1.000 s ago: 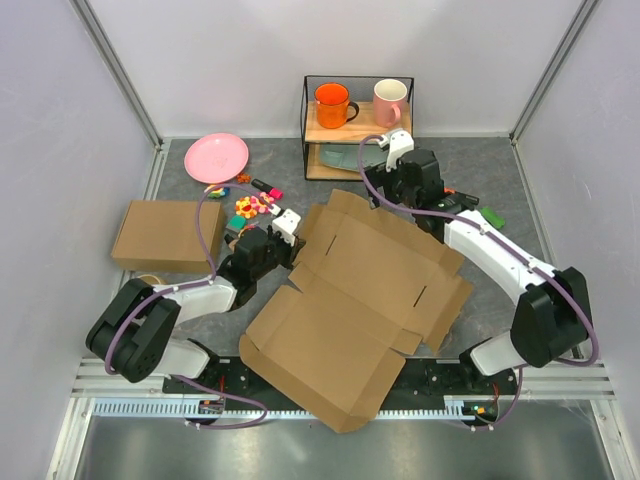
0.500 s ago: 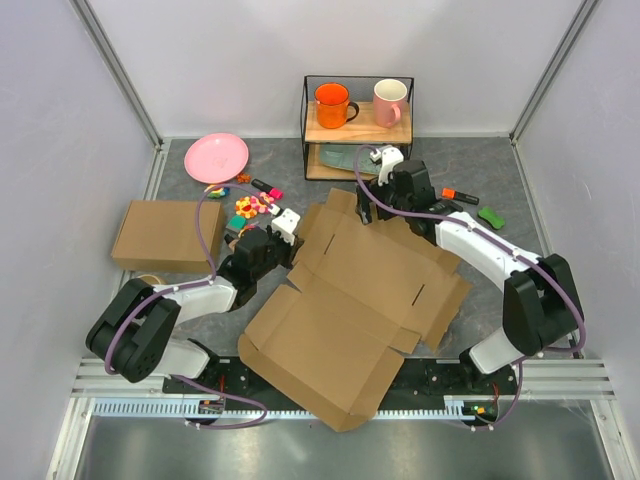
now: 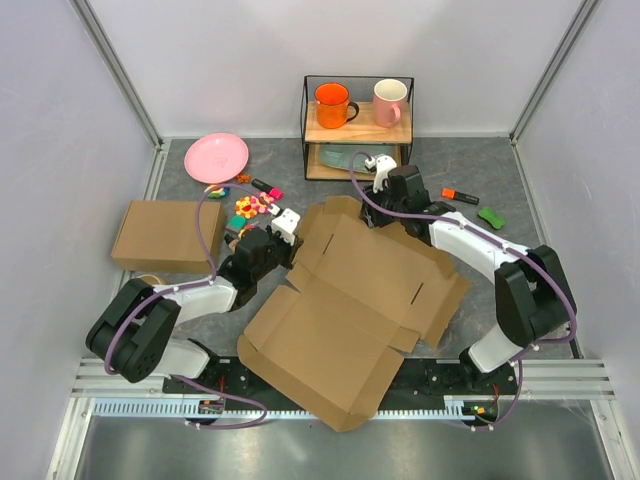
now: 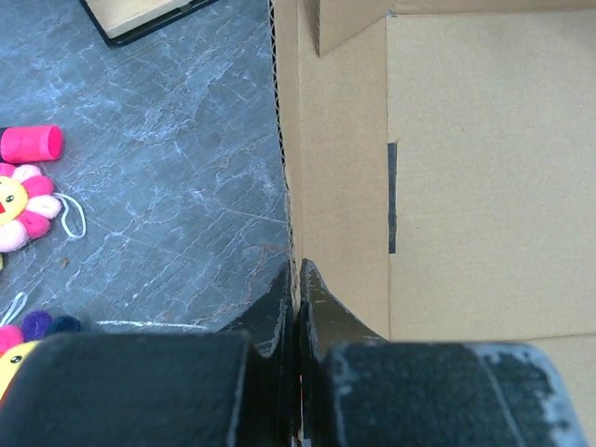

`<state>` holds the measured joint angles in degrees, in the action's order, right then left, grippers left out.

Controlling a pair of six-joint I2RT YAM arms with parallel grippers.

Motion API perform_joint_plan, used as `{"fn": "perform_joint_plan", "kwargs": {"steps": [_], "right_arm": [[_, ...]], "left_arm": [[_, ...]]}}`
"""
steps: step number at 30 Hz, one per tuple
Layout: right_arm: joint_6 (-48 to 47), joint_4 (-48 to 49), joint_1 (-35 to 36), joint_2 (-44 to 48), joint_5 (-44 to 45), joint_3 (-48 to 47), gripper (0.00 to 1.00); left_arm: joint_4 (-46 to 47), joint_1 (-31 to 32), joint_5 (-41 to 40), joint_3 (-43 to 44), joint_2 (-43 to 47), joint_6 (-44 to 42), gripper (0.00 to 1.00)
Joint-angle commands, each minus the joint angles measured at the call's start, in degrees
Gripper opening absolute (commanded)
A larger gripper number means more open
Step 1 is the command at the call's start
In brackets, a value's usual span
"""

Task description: Fold the paper box

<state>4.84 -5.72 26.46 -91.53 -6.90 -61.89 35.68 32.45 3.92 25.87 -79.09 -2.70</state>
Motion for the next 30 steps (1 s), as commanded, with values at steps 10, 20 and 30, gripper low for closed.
{"fn": "perform_joint_plan", "kwargs": {"steps": [10, 20, 30], "right_arm": [[-9.48, 3.42, 4.92, 5.91, 6.46, 2.64, 0.05], [-25.56, -1.99, 10.71, 5.49, 8.22, -3.22, 0.0], [-42.98, 0.35, 23.99, 7.68, 28.22, 2.82, 0.0]], "left_arm": [[-24.5, 0.34, -6.56, 12.89, 7.88, 6.47, 0.53], [-28.3, 0.25, -11.57, 12.8, 16.07, 15.35, 0.57], [-27.6, -0.37, -17.54, 13.6, 15.28, 19.13, 0.59]]}}
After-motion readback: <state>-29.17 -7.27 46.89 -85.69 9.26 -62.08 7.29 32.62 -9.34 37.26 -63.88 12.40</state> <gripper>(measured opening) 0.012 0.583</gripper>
